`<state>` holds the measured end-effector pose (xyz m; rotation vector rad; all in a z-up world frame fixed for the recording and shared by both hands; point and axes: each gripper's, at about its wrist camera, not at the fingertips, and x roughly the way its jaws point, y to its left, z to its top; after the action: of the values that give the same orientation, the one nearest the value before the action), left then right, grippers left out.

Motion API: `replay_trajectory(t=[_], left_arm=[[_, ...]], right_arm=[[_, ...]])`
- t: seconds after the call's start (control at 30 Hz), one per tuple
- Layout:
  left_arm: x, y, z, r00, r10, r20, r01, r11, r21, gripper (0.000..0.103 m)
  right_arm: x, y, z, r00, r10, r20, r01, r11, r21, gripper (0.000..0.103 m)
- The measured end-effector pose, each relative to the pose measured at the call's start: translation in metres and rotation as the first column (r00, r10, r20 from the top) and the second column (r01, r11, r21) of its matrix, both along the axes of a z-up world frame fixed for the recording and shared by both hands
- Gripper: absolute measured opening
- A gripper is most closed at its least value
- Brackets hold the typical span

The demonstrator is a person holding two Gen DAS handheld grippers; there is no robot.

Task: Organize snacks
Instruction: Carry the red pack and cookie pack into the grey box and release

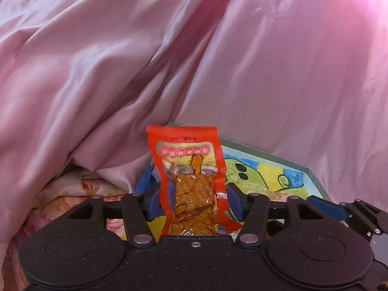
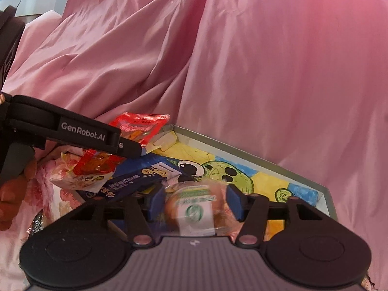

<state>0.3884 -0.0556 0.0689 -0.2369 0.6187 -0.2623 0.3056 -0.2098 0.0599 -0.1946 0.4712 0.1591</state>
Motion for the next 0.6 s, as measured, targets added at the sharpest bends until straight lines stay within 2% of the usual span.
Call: replay_trajectory(t=[0.13, 0.37, 0.43, 0.53, 0.6], left_arm=[[-0.005, 0.002, 0.005, 1.000, 0.012, 0.020, -0.012, 1.000, -0.008, 0.074], [-0.024, 0.008, 0.024, 0.995, 0.043, 0.089, -0.042, 0.999, -0.016, 0.093], [-0.033, 0.010, 0.031, 0.991, 0.055, 0.121, -0.053, 0.998, -0.017, 0.094], [-0.047, 0.012, 0.039, 0.986, 0.060, 0.155, -0.059, 0.998, -0.012, 0.102], [-0.061, 0.014, 0.044, 0.980, 0.066, 0.186, -0.065, 0.998, -0.010, 0.102]], right_arm=[[-0.003, -0.002, 0.003, 1.000, -0.005, 0.021, 0.005, 1.000, 0.015, 0.080], [-0.021, -0.004, 0.014, 0.997, -0.013, 0.073, 0.011, 1.000, 0.024, 0.089], [-0.030, -0.005, 0.020, 0.995, -0.022, 0.099, 0.019, 0.999, 0.033, 0.095], [-0.046, -0.006, 0.029, 0.989, -0.035, 0.144, 0.027, 0.998, 0.058, 0.101], [-0.057, -0.005, 0.035, 0.984, -0.048, 0.169, 0.036, 0.997, 0.074, 0.103]])
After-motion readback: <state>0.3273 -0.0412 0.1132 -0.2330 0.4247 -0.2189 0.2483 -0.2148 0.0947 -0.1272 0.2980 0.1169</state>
